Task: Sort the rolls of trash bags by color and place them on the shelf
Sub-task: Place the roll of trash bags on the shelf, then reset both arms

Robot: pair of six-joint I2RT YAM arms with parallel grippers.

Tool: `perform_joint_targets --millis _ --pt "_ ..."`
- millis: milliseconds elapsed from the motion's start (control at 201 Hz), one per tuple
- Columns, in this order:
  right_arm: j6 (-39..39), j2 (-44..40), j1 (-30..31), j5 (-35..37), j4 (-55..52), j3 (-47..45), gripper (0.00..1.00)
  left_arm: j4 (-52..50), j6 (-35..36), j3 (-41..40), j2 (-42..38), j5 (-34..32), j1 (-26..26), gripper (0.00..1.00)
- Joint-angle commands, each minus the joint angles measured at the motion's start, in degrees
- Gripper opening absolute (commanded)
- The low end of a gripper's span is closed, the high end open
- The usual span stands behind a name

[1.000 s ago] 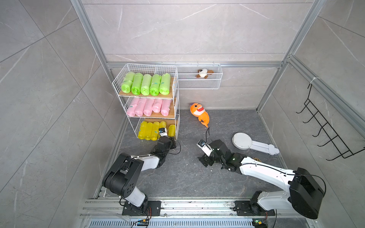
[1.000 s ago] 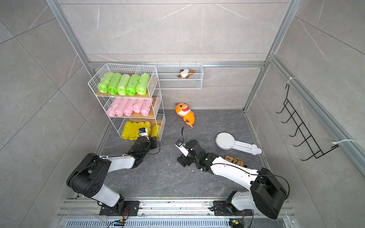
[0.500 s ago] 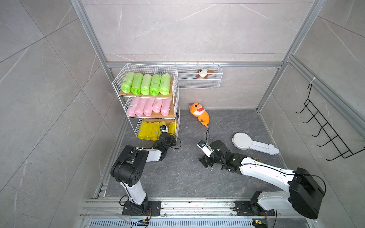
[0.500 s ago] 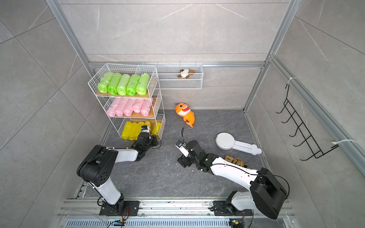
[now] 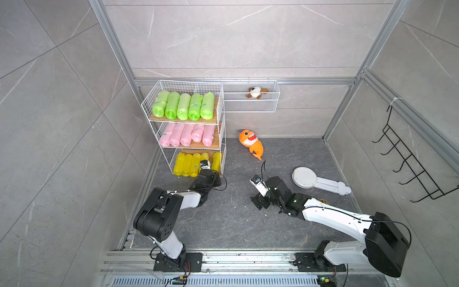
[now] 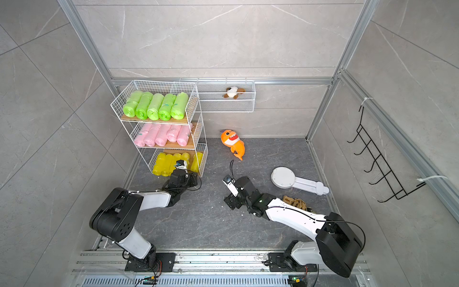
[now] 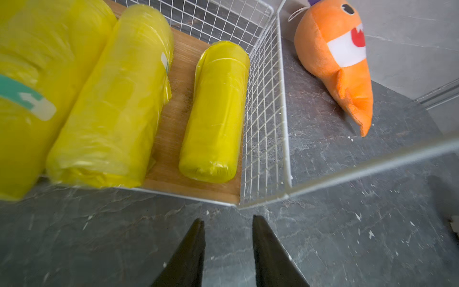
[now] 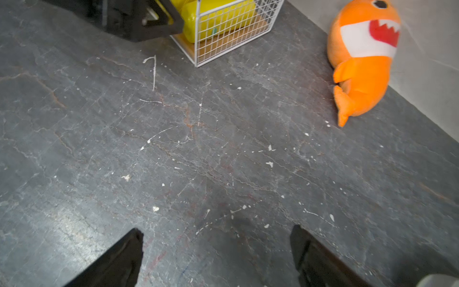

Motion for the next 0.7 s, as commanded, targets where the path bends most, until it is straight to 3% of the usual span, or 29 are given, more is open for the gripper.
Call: perform_joint_targets --millis 0,338,483,612,697 --pt "2.7 -3.4 -0.4 7.3 -1.0 1.8 0.97 0.4 -0.7 -2.6 -7.8 0.1 -0.3 0.43" --pt "-0.2 -9.8 -2.1 27.7 -5.0 4.2 1.00 -5.4 4.9 -12.1 -31.2 -13.0 -0.2 0.55" --pt "-0.8 -12.7 -3.8 32.0 -4.3 4.1 1.00 -5.7 8.2 -14.7 -38.6 -20.3 -0.1 0.70" --pt "-2.4 -14.4 -6.0 35.7 -1.7 1.7 1.00 -4.2 10.3 -17.3 -43.6 -26.7 0.1 0.90" --pt "-2.7 -15.5 -7.6 37.9 0.5 -1.0 1.00 -2.7 11.7 -18.9 -46.4 -28.2 0.4 0.98"
